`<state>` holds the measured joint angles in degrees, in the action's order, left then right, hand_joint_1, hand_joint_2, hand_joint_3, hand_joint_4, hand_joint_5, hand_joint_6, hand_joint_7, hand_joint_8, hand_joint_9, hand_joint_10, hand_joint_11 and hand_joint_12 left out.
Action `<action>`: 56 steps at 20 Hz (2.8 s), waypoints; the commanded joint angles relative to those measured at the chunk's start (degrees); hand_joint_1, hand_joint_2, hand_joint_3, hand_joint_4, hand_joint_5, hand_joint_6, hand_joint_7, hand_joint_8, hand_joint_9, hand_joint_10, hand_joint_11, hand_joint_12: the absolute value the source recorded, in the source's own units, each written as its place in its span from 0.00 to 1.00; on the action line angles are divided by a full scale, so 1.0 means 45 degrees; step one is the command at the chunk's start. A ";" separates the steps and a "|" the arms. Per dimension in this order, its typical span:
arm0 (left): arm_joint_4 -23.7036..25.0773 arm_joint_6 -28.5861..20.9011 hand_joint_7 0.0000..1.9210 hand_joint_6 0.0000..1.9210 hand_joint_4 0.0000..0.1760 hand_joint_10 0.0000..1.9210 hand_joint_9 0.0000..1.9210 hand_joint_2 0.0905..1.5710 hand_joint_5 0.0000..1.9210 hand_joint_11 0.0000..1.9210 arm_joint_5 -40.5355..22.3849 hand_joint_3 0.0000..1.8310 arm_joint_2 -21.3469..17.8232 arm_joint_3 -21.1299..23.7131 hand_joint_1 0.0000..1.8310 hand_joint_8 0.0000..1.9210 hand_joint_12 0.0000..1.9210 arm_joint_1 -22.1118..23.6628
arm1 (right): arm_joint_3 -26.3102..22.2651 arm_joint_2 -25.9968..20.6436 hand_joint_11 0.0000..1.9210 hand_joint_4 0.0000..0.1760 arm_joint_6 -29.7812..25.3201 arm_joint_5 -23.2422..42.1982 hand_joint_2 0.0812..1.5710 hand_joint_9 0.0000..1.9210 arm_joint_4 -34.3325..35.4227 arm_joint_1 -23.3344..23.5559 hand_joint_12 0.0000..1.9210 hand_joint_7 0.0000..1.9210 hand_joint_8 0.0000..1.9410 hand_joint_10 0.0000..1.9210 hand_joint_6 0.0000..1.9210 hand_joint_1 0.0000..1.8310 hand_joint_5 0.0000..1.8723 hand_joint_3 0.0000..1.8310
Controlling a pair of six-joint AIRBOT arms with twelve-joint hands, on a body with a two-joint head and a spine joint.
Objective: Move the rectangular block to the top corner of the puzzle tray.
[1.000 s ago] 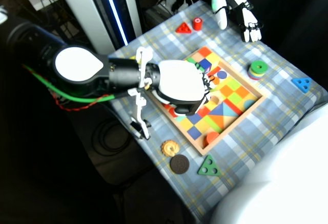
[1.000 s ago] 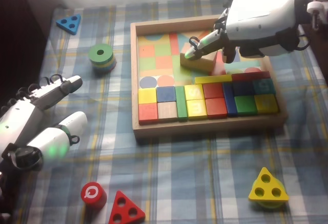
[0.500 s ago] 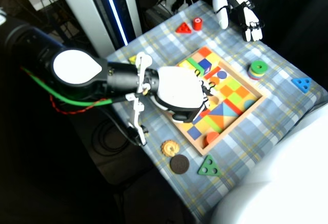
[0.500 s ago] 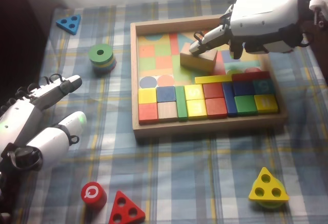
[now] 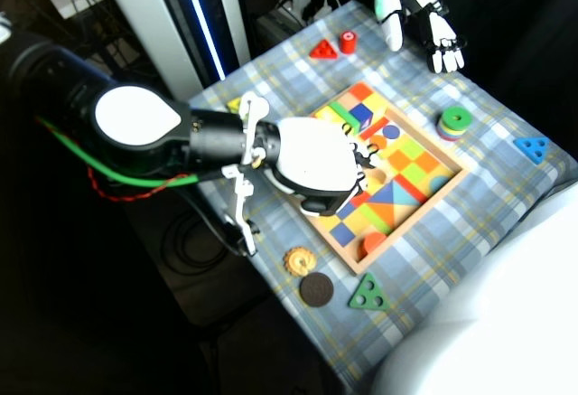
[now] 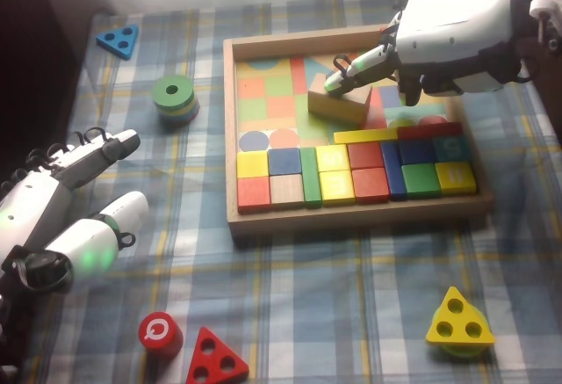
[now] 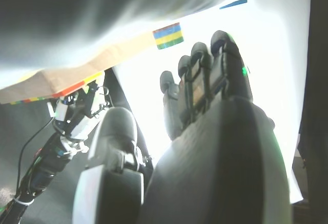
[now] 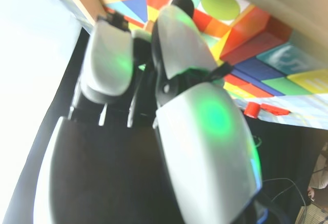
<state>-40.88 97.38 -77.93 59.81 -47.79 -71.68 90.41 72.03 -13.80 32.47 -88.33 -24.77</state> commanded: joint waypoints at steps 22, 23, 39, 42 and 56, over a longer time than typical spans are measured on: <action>0.0524 -0.0118 0.13 0.00 0.29 0.00 0.08 0.88 0.20 0.00 -0.1321 0.00 -0.0105 0.0051 0.25 0.00 0.13 0.0015 | 0.0007 -0.0767 0.74 0.20 -0.0463 -0.1007 0.71 0.72 -0.0851 0.0167 1.00 0.61 1.00 1.00 0.00 0.96 0.19 0.00; 0.0524 -0.0118 0.13 0.00 0.29 0.00 0.08 0.88 0.19 0.00 -0.1320 0.00 -0.0105 0.0053 0.24 0.00 0.13 0.0015 | 0.0022 -0.0775 0.73 0.19 -0.0490 -0.1015 0.70 0.70 -0.0851 0.0167 1.00 0.60 1.00 1.00 0.00 0.96 0.20 0.00; 0.0514 -0.0118 0.13 0.00 0.29 0.00 0.09 0.88 0.19 0.00 -0.1288 0.00 -0.0105 0.0066 0.24 0.00 0.15 -0.0015 | -0.0127 -0.1511 0.75 0.45 -0.0974 -0.1538 0.70 0.74 -0.1319 0.0043 1.00 0.67 1.00 1.00 0.00 0.94 0.23 0.00; 0.0514 -0.0118 0.13 0.00 0.30 0.00 0.09 0.88 0.19 0.00 -0.1282 0.00 -0.0105 0.0061 0.24 0.00 0.14 -0.0013 | -0.0095 -0.1540 0.76 0.31 -0.0974 -0.1582 0.69 0.76 -0.1352 0.0045 1.00 0.69 1.00 1.00 0.00 0.96 0.24 0.00; 0.0488 -0.0118 0.14 0.00 0.29 0.00 0.09 0.88 0.20 0.00 -0.1316 0.00 -0.0111 0.0075 0.24 0.00 0.14 -0.0024 | -0.0299 -0.1523 0.78 0.46 -0.0817 -0.1573 0.70 0.77 -0.1530 0.1334 1.00 0.65 1.00 1.00 0.00 0.97 0.20 0.00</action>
<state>-40.88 97.36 -77.49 59.72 -47.31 -72.07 89.25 65.19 -17.93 25.96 -97.19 -19.53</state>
